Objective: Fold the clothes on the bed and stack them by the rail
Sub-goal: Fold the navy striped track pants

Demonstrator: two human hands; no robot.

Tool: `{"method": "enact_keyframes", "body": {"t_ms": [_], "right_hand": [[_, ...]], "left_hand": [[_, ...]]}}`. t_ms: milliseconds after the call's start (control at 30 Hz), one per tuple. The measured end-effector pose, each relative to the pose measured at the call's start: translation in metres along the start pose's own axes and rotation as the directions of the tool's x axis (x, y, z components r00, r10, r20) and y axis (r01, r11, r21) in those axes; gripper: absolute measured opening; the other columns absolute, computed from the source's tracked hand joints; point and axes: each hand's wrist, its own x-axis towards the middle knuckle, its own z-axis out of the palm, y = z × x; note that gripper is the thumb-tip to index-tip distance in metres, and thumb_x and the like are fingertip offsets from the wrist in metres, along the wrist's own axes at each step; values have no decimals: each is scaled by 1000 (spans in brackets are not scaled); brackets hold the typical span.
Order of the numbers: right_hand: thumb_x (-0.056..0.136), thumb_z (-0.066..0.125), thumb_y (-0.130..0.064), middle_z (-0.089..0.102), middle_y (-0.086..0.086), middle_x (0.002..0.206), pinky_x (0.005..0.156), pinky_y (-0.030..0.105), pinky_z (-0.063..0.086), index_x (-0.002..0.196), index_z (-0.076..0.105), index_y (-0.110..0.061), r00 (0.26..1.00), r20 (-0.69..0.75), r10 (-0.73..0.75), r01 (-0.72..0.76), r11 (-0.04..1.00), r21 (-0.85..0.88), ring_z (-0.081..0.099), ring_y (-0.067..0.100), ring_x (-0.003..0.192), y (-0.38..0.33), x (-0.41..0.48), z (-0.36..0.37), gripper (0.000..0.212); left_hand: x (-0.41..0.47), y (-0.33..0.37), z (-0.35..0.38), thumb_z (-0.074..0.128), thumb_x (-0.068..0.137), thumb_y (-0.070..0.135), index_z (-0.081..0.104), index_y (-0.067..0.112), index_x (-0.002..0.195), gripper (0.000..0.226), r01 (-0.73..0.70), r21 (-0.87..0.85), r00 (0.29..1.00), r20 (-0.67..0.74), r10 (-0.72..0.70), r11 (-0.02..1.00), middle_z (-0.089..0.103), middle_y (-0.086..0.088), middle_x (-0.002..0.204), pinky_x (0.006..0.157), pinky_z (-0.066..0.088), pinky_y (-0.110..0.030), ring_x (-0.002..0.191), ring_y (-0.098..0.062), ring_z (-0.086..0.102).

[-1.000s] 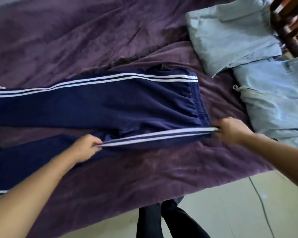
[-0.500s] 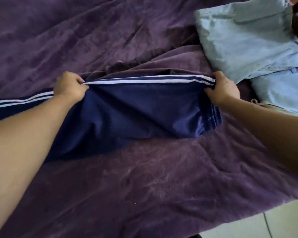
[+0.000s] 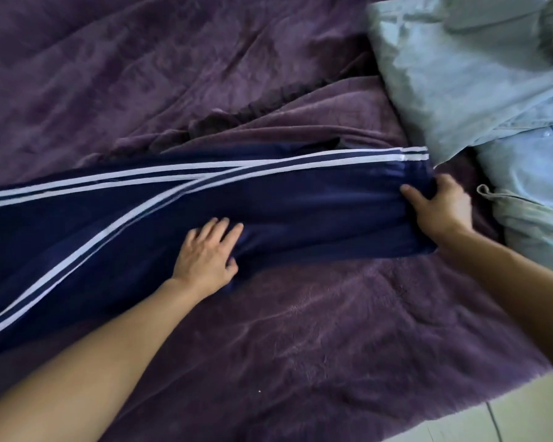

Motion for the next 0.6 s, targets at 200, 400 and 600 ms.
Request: {"method": "enact_keyframes", "body": {"t_ms": [200,400,600], "right_hand": [[87,59,-50,59,32,111,81,49,44,114,41,-7,995,84,-52,78,936,-342,57,48,102,20,16,-12,54],[78,72,-33,31,24,147,100,55,29,147,24,-10,946,-23,-323,305,912,-274,29,40,133,-20,-29,-12,87],[78,70,-25,31,19,151,104,52,24,140,43,-13,754,98,-649,649,715,-260,25,37,140,-115,-104,24,69]], "left_hand": [[-12,31,-4,35,96,51,11,32,152,64,-98,-117,978,174,117,988,6,-1,161,119,11,-39,147,-17,5],[-81,5,-29,54,93,32,54,12,132,43,106,-207,985,-110,-131,973,48,-12,139,104,39,-41,129,-28,44],[-182,-91,-21,68,81,20,61,9,121,42,424,-54,904,-39,-426,904,55,-14,124,91,43,-46,113,-34,53]]}}
